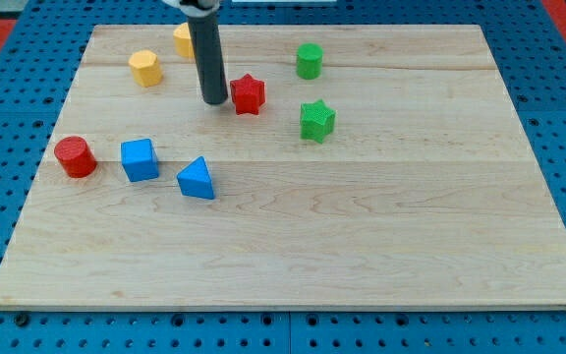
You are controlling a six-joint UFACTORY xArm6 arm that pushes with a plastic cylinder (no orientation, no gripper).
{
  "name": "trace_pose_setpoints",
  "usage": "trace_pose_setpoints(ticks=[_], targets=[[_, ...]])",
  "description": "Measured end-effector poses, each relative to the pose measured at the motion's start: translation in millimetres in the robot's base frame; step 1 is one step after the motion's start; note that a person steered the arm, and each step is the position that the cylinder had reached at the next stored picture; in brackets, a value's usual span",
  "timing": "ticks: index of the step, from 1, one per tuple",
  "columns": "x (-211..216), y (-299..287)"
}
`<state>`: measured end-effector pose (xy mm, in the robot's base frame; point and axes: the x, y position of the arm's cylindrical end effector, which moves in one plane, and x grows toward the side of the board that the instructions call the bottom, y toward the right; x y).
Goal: Move the red star in between the green blocks
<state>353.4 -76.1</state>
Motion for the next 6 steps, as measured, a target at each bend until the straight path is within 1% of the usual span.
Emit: trace_pose_setpoints(ticks=[1, 2, 3, 4, 6], targets=[[-14.1, 14.8], [-32.5, -2.3], [-28.4, 58.1], [-31.8, 74.2], [34.4, -121.7]])
